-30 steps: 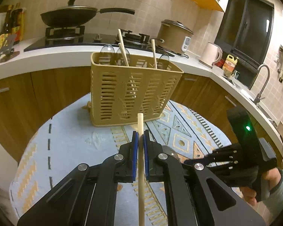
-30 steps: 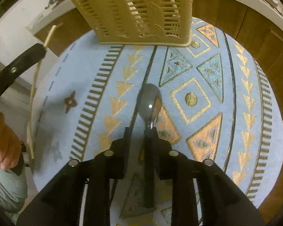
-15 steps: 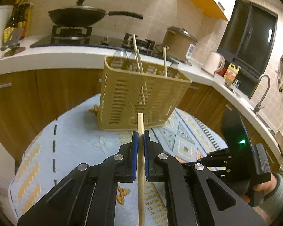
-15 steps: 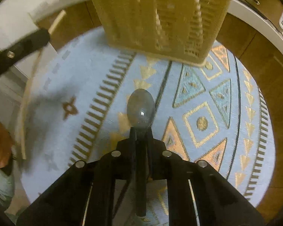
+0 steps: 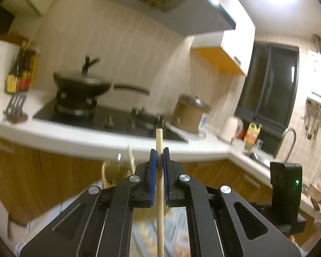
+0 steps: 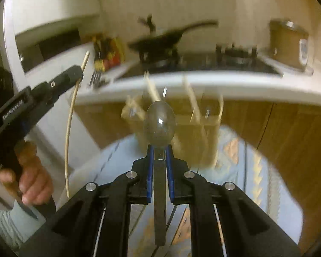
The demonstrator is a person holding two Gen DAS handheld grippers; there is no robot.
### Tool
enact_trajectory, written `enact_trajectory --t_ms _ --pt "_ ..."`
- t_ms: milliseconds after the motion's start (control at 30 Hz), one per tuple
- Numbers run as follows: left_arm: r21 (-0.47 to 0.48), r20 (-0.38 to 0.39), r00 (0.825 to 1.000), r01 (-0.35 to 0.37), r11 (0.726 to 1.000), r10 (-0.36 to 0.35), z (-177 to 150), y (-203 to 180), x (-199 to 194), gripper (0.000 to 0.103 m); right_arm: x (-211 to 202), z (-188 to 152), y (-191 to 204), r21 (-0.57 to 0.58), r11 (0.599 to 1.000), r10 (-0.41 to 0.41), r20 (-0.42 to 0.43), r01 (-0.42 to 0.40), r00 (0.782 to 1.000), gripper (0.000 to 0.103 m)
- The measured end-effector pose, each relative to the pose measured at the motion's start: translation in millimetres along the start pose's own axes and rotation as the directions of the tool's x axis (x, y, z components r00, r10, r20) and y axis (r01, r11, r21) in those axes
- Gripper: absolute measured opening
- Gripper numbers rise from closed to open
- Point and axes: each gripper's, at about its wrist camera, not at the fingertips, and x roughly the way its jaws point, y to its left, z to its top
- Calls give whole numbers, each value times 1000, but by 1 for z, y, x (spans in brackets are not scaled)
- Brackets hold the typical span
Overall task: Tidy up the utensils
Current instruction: 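Lift the chopstick with the left tool while the right tool carries its spoon over the basket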
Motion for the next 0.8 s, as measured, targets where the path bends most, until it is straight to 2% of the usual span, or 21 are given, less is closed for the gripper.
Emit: enact_trajectory --t_ms 133,233,267,367,467,633,800 --pt "26 103 994 -45 999 42 16 -19 16 4 -3 33 -9 -3 998 -56 134 57 989 9" --pt "-5 161 984 -78 997 78 28 -22 33 4 -1 54 -19 14 996 -88 171 87 981 9" --pt "-19 194 975 -107 994 109 32 -23 40 4 2 62 -24 23 996 -93 190 91 977 9" --pt "-56 234 962 -128 990 137 38 -22 53 4 6 80 -30 36 995 -103 230 97 968 9" --pt "-84 284 941 -165 983 183 39 -20 67 4 15 92 -36 36 993 -120 274 114 954 9" --pt "-99 337 913 -207 973 229 31 -21 89 4 31 101 -40 -8 991 -121 363 133 924 9" --pt "-126 385 886 -227 966 258 17 -16 100 4 52 88 -41 -55 984 -136 394 171 909 9"
